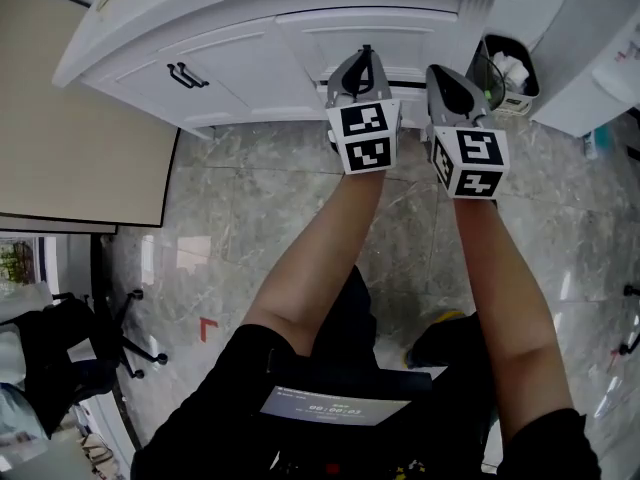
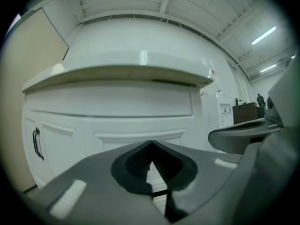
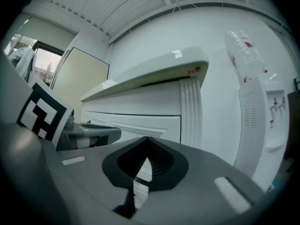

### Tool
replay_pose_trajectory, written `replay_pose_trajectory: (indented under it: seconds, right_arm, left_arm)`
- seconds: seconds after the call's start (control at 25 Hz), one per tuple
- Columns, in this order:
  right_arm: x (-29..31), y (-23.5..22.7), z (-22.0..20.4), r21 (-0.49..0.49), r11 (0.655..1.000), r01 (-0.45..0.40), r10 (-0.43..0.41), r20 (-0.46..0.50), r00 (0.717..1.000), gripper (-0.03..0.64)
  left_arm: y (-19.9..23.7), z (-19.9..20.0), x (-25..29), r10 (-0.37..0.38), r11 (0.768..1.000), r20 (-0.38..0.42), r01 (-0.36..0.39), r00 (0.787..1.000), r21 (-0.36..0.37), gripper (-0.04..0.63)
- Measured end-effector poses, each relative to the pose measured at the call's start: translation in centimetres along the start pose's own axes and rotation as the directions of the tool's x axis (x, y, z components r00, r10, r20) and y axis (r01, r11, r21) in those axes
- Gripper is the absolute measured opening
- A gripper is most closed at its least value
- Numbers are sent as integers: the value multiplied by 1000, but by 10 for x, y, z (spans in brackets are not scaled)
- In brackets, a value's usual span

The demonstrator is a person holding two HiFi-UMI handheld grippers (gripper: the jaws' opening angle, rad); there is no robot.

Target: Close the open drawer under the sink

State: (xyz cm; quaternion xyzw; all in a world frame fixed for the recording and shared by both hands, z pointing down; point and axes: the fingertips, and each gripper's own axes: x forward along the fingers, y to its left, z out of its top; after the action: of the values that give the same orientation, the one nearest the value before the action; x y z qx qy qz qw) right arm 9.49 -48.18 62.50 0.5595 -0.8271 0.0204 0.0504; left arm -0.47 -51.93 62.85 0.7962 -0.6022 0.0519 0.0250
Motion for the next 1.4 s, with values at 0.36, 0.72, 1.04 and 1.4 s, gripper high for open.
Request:
replay_pose_trajectory:
  seconds: [0.36, 0.72, 1.04, 1.4]
  right_arm:
    - [-88, 28, 271, 38, 999, 3, -1, -49, 999, 24]
    - [-166, 77, 441, 41, 997, -69, 67, 40, 997, 23]
    - [-192, 121, 446, 26, 993, -114, 114, -2, 993, 23]
    - [-182, 124, 459, 20, 996, -89, 89, -1, 996, 21]
  left_arm:
    - [-19, 263, -119, -79, 996, -40, 81, 996, 46, 3]
    - [-21, 419, -235, -154, 988, 39, 152, 987, 33, 3]
    - [7, 429, -278, -163, 986, 25, 164, 986, -11, 3]
    - [17, 446, -272, -192, 981, 44, 193, 980, -18, 3]
